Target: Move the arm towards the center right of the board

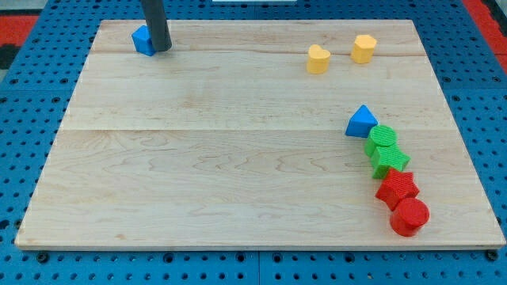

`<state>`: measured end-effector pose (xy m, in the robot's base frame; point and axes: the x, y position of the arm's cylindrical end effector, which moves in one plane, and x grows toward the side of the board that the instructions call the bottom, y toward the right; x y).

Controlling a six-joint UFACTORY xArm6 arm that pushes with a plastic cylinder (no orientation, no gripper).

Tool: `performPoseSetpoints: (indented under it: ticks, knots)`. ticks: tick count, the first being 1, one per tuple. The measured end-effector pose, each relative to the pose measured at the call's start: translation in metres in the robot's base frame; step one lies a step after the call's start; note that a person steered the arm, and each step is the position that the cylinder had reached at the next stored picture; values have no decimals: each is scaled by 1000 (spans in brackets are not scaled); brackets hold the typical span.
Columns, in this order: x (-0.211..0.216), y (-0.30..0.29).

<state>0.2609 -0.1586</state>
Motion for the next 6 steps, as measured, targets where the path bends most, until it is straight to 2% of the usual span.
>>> performPoseSetpoints:
  ticks: [2,3,4,5,6]
  knots:
    - [18,95]
    - [45,128]
    - [136,162]
    - [156,263]
    - [126,321]
